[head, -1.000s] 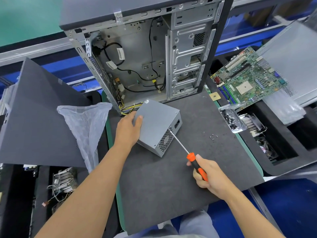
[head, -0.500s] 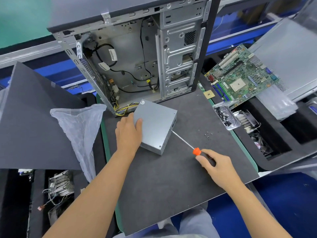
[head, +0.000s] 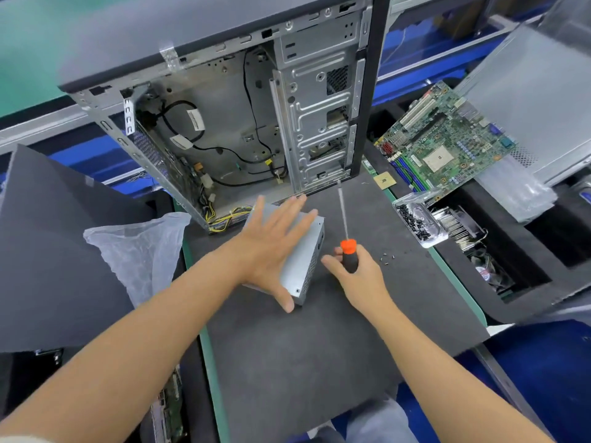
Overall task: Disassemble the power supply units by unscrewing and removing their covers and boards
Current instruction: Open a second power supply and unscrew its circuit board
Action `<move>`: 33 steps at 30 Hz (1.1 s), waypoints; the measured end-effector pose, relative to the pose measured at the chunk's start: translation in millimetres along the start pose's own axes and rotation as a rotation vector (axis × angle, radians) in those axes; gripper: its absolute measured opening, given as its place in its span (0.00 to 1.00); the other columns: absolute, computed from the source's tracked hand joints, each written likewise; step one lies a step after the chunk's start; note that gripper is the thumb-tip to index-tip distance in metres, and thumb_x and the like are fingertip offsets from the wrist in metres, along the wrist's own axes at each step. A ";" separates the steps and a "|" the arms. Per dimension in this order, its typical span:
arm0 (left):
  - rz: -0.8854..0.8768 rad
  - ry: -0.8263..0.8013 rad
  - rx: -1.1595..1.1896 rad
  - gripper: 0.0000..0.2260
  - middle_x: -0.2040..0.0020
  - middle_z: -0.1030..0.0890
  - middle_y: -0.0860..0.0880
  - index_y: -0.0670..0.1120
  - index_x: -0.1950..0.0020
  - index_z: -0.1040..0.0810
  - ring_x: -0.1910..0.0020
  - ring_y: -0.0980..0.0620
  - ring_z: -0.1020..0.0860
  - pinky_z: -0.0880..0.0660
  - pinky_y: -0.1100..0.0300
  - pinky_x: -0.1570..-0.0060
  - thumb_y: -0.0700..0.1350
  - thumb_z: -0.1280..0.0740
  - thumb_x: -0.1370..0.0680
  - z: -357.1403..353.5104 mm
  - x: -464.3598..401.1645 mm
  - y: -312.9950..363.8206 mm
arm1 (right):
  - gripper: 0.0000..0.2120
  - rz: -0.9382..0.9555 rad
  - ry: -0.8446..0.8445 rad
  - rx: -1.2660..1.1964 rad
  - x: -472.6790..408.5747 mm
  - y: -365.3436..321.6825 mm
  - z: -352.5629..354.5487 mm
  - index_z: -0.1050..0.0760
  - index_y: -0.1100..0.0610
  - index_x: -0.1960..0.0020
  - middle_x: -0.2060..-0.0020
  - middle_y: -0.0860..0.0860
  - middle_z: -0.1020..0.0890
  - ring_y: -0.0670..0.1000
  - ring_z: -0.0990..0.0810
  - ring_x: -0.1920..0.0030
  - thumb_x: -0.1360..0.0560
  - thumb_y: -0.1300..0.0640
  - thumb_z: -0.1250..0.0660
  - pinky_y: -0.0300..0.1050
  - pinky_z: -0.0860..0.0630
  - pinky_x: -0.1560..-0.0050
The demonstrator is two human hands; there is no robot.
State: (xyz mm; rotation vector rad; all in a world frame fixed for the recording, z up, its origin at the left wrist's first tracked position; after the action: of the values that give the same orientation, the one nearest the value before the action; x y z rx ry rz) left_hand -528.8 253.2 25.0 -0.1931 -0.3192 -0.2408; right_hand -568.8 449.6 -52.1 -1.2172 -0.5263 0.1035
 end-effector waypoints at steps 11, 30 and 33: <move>-0.107 -0.328 -0.036 0.77 0.23 0.72 0.37 0.51 0.26 0.79 0.23 0.34 0.69 0.60 0.27 0.29 0.81 0.30 0.52 4.9 -33.1 2.1 | 0.21 -0.077 -0.118 -0.477 -5.5 9.6 -33.1 0.27 0.48 0.34 0.39 0.43 0.19 0.39 0.22 0.37 0.25 0.59 0.28 0.44 0.29 0.33; -0.162 -0.141 -0.065 0.64 0.29 0.44 0.37 0.57 0.23 0.67 0.32 0.33 0.41 0.46 0.30 0.34 0.72 0.29 0.46 16.4 -24.1 11.8 | 0.16 -0.193 -0.384 -0.570 -16.7 1.4 -26.7 0.20 0.53 0.42 0.45 0.48 0.15 0.45 0.18 0.42 0.29 0.60 0.28 0.37 0.27 0.43; -0.169 -0.118 -0.058 0.65 0.32 0.41 0.38 0.57 0.22 0.65 0.35 0.34 0.38 0.43 0.30 0.35 0.71 0.30 0.48 17.3 -23.0 11.5 | 0.13 -0.175 -0.379 -0.554 -19.6 2.0 -25.9 0.17 0.53 0.45 0.48 0.49 0.15 0.46 0.18 0.44 0.29 0.61 0.28 0.42 0.28 0.41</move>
State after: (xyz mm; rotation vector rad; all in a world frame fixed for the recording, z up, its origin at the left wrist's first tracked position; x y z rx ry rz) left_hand -552.0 272.7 31.8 -0.2386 -0.4464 -0.4067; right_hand -574.2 421.0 -66.7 -1.6950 -1.0364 0.0386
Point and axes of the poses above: each hand's wrist, its own x-axis away from the middle knuckle, its own z-axis out of the back of the hand, y = z × x, the point moved 3 cm from there along -x, towards the middle knuckle
